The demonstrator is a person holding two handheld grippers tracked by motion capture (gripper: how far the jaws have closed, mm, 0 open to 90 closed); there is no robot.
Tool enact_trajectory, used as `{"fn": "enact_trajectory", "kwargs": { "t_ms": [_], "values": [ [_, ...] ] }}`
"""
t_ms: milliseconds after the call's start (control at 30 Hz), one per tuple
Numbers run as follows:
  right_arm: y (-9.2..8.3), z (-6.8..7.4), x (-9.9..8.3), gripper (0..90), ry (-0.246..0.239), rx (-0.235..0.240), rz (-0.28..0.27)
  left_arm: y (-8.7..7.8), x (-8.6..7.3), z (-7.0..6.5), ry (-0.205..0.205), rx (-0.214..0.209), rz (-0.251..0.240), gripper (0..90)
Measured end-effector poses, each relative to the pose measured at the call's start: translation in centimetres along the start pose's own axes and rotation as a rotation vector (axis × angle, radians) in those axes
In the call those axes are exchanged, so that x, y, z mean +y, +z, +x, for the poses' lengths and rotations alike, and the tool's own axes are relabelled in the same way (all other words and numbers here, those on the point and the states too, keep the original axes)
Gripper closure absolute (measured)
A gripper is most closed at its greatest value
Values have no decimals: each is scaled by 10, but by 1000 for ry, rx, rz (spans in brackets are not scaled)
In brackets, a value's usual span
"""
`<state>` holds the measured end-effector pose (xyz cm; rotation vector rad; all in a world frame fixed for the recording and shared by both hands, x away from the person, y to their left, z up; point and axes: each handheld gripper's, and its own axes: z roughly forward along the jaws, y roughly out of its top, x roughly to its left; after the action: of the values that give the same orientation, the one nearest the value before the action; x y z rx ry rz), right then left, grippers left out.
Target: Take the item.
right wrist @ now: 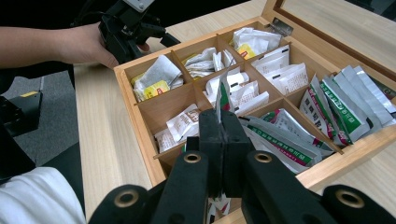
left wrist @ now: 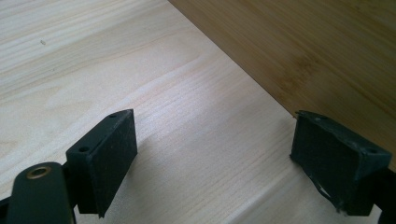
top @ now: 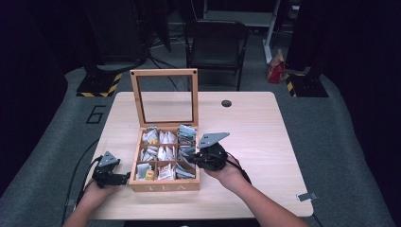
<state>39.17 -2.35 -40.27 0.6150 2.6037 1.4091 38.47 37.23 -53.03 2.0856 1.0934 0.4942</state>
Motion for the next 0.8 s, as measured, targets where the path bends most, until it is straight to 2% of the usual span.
{"fn": "enact_trajectory", "kwargs": {
  "t_ms": [233,800],
  "values": [
    [-5,-1,3,898,-11,-9,-6,0,0,0,-1,-2,-1,138],
    [-26,-14,3,898,14,-55,-18,0,0,0,-1,0,0,138]
  ]
}}
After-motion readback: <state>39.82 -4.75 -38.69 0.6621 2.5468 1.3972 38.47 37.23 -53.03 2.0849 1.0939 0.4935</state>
